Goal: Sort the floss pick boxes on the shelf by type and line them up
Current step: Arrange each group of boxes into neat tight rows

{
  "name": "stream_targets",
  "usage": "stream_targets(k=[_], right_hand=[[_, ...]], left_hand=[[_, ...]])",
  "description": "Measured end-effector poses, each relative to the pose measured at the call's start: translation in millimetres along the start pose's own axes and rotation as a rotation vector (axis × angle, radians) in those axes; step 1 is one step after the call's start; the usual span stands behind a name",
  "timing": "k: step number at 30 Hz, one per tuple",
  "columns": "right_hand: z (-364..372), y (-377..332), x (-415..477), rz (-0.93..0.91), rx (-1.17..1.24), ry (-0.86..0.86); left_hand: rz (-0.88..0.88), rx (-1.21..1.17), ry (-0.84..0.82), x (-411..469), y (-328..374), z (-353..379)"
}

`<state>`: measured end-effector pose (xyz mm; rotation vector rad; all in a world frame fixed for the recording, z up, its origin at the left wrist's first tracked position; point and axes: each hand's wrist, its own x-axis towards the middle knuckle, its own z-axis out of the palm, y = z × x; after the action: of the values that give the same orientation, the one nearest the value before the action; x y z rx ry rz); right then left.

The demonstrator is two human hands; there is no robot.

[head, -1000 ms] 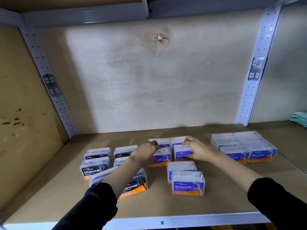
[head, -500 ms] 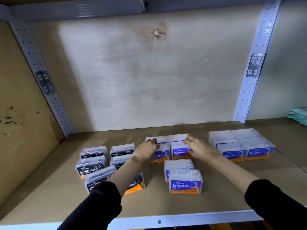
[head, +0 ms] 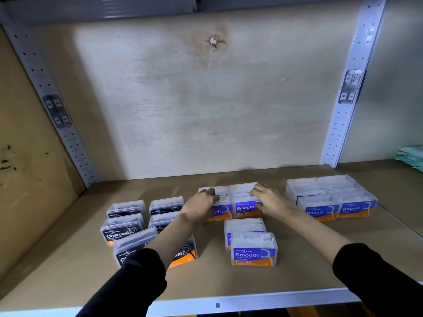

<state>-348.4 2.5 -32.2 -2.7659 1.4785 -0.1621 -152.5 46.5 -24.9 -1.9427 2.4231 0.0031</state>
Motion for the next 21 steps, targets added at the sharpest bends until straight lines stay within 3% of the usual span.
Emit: stream_targets(k=[8, 15, 21], right_hand=[[-12, -3, -8, 0.015, 0.067, -0.017], [-35, -15, -41, -0.046, 0.294, -0.001], [-31, -38, -74, -0.133, 0.165, -0.2]], left_hand=[[0.029, -0.046, 0.014, -2, 0, -5], [0.216, -0.158, -0.076, -13, 8, -21], [0.236, -0.222, -0.121, -20, 20, -20]])
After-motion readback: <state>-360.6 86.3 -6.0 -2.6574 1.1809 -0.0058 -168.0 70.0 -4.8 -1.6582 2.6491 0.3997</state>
